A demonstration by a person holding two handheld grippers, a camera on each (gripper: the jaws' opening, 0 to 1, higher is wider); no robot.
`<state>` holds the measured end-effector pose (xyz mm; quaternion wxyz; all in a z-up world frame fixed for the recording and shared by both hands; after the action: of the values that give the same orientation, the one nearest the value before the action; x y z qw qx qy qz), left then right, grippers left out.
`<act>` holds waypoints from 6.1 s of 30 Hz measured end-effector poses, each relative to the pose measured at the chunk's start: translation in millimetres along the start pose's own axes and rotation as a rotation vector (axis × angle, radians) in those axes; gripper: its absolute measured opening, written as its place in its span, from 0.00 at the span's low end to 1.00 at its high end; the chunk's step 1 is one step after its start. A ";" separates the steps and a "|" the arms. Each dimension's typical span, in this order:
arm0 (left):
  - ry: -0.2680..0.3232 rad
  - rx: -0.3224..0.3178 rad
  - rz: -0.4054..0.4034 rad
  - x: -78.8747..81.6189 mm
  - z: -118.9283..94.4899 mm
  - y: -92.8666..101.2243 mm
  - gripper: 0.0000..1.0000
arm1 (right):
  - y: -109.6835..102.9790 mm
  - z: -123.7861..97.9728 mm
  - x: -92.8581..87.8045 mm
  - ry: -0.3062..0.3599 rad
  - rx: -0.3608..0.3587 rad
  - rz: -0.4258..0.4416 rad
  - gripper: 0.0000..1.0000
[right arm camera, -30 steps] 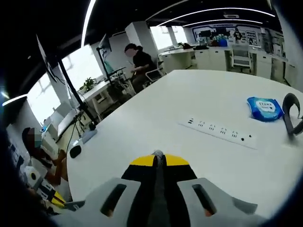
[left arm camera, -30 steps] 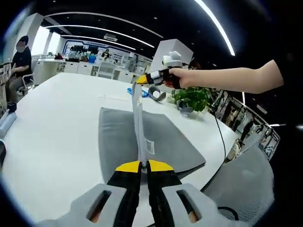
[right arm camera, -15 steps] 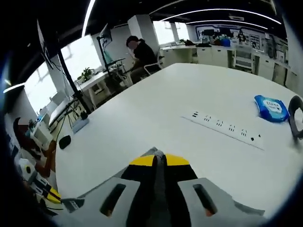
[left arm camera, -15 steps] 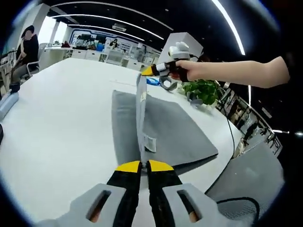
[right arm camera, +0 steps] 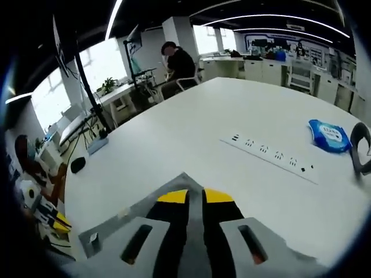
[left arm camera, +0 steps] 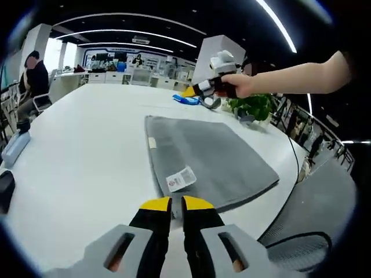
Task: Fold the towel on the table until its edges align and the towel forms a compact rectangular stack.
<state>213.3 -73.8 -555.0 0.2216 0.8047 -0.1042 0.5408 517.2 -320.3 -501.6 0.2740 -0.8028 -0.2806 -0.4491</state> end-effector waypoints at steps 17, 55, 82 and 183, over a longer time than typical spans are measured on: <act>-0.015 -0.155 0.188 58.8 -0.5 63.0 0.01 | 11.1 -85.7 -36.5 -0.097 0.017 -0.122 0.00; -0.633 -0.345 0.494 -10.3 137.0 154.7 0.04 | -52.7 -222.1 -208.0 -0.423 0.147 -0.701 0.00; -0.685 -0.446 0.935 -10.2 142.3 171.0 0.02 | -70.8 -220.2 -213.7 -0.472 -0.057 -0.770 0.00; -0.684 -0.303 0.837 14.4 180.6 128.5 0.02 | -134.7 -195.0 -223.6 -0.288 0.420 -0.300 0.00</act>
<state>315.5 -270.6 -567.7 0.0547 0.7835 -0.5572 0.2697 214.5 -407.7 -584.9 0.3221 -0.7337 -0.5187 -0.2982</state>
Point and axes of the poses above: the point that each gripper's makers call its tool centre point, and the gripper's own axes: z roughly forward along the fingers, y roughly to its right, x roughly out of its top, the point moved 10 cm from there along -z, roughly backward along the fingers, and after that the axes turned 11 degrees about y, right-handed, at the moved point
